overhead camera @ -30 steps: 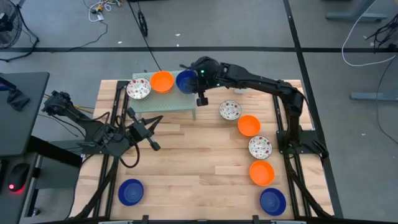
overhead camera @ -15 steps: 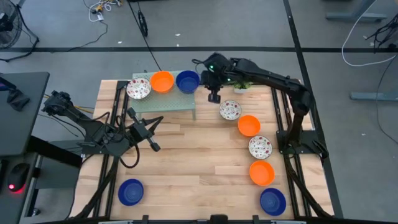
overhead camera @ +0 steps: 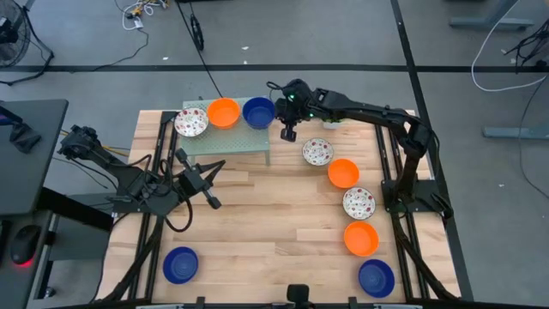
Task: Pick & Place Mini bowls
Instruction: Stack the blue bowl on top of the other blue bowl on the shelf, then stack the orange bowl on top of the other orange bowl on the shelf
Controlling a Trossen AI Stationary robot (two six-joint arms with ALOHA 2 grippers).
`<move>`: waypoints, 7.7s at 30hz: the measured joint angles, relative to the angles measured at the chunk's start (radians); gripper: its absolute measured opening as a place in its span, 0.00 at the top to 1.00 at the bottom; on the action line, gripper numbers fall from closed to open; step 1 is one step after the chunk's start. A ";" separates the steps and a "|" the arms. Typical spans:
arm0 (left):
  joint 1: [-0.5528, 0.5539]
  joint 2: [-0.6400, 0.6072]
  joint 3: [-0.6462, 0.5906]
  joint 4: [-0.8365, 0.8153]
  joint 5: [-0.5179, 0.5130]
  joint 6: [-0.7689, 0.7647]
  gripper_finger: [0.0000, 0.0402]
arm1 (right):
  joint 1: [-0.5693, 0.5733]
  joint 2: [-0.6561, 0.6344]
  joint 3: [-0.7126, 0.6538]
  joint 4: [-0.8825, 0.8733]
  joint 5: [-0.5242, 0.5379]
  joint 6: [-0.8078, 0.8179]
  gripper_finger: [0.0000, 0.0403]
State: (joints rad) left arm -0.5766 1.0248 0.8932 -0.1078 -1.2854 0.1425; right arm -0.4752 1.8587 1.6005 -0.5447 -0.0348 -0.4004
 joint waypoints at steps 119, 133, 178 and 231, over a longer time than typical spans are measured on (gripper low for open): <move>0.499 0.474 0.000 0.344 1.454 0.010 0.50 | 0.673 -0.523 -0.960 0.781 -0.228 0.223 0.99; 0.520 0.528 0.000 0.379 1.575 0.000 0.55 | 0.673 -0.522 -0.960 0.798 -0.229 0.223 0.99; 0.407 0.539 0.292 -0.271 1.322 0.021 0.99 | 0.727 -0.697 -0.960 0.676 -0.240 0.240 0.68; 1.057 0.539 0.670 -0.934 0.990 -0.289 0.93 | 0.737 -0.682 -1.309 1.241 -0.126 0.261 0.75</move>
State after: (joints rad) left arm 0.4801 1.5642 1.5631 -1.0414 -0.2955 -0.1468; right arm 0.2615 1.1767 0.2913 0.6962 -0.1612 -0.1398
